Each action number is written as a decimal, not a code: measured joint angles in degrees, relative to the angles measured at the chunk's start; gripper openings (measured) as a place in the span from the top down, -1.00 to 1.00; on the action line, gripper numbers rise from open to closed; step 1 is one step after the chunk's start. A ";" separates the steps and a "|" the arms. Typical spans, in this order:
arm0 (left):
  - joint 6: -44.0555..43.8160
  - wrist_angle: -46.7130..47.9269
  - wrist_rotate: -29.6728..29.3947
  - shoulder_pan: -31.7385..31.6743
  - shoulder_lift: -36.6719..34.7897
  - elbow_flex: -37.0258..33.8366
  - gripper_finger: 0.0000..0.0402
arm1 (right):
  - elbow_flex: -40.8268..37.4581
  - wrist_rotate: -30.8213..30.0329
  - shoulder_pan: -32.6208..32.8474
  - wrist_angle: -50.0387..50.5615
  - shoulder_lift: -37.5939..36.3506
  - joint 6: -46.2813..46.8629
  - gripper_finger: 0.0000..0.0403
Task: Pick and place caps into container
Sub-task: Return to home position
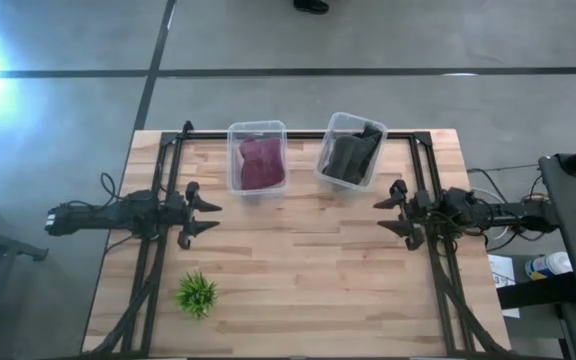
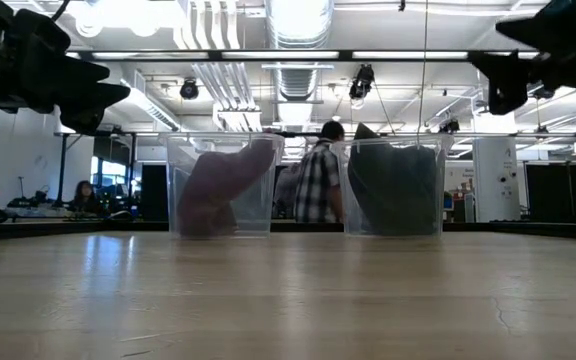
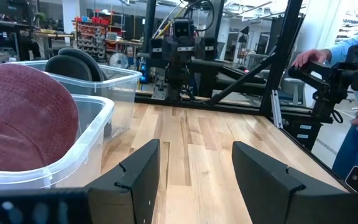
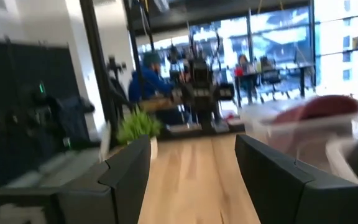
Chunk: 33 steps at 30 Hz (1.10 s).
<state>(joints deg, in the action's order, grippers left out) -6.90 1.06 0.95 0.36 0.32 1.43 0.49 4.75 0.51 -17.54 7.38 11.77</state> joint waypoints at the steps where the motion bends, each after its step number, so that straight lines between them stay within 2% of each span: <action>1: 0.00 0.00 0.01 0.00 0.02 0.01 0.03 | 0.02 0.01 0.02 2.16 -0.76 -0.70 -0.15; 6: 0.00 -0.04 0.00 0.00 0.02 0.02 0.03 | 0.04 -0.22 0.03 16.26 -6.92 -3.54 -0.15; 12: 0.00 0.00 -0.09 0.00 0.15 0.02 0.03 | 0.04 -1.82 -0.04 16.70 -7.16 -10.29 -0.15; 33: 0.00 0.03 -0.12 -0.01 0.37 0.04 0.03 | 0.04 -1.88 -0.04 16.58 -6.49 -10.31 -0.15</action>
<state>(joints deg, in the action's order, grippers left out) -6.90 1.09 0.83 0.35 0.69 1.48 0.54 2.87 0.47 -0.96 0.89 1.46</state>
